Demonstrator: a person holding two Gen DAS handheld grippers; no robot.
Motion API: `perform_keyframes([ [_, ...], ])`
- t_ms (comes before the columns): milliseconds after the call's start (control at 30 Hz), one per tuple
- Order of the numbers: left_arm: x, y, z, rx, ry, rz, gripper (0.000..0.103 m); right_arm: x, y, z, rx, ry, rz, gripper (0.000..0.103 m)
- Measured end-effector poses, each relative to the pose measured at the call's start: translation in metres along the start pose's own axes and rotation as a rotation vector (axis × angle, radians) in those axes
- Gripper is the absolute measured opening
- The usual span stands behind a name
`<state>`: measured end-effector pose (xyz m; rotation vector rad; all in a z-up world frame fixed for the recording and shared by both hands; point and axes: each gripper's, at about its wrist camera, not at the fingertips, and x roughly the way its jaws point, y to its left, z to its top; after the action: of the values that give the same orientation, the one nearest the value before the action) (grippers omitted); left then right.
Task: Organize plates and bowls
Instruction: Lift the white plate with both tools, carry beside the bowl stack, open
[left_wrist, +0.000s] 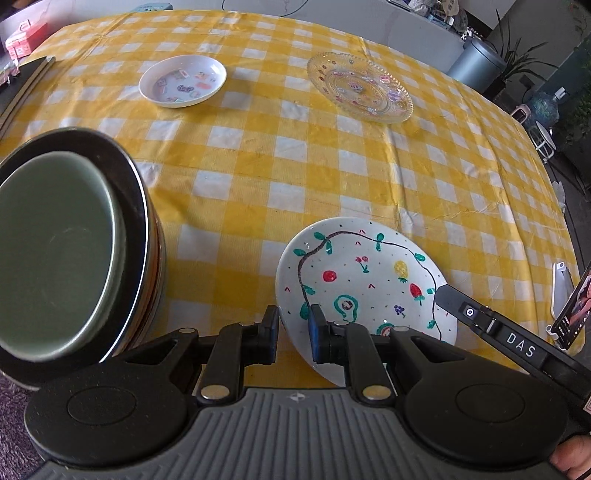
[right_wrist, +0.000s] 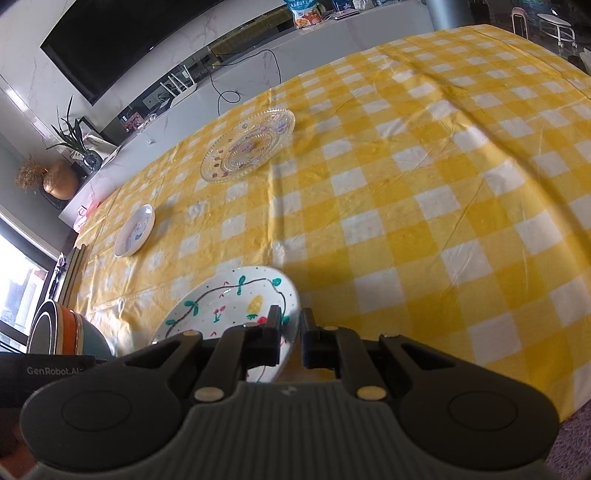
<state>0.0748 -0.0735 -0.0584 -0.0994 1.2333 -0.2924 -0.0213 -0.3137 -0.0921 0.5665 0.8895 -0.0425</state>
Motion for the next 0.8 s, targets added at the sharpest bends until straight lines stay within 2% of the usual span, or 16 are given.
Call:
perform_keyframes([
  [333,0.003,0.001,-0.019,-0.006,-0.068,0.033,0.018,0.003,0.007,-0.011,-0.038,-0.023,-0.028,0.008],
  [800,0.007,0.001,-0.024,0.022,-0.105,0.066,0.018,0.011,0.012,-0.015,-0.056,-0.019,-0.045,0.009],
])
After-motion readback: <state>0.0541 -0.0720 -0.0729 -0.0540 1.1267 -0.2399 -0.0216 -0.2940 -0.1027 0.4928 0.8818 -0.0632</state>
